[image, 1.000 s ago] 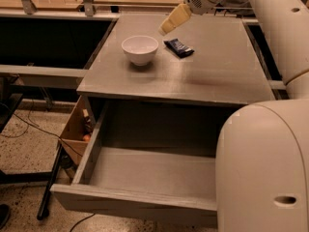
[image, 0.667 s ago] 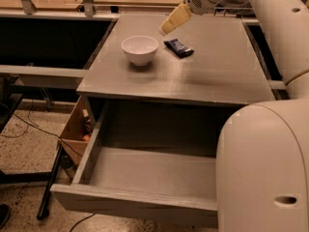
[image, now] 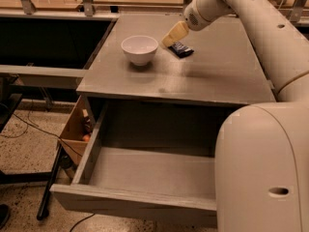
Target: Place rxbar blueberry into top drawer
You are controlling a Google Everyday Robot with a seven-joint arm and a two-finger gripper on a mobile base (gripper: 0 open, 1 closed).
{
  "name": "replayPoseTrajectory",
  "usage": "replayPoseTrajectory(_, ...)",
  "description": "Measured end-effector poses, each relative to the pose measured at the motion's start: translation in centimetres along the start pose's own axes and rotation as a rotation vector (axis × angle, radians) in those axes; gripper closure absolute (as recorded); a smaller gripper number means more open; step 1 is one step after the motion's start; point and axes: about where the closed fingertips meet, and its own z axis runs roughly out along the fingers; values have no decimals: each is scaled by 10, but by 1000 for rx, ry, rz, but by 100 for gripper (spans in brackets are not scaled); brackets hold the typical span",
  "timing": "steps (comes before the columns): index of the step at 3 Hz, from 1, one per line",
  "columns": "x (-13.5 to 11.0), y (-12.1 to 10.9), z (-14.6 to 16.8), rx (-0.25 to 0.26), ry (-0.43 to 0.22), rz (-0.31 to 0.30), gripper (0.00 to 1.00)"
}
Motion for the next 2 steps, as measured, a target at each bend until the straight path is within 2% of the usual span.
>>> replayPoseTrajectory(2,33,-21,22,74,33,80,0)
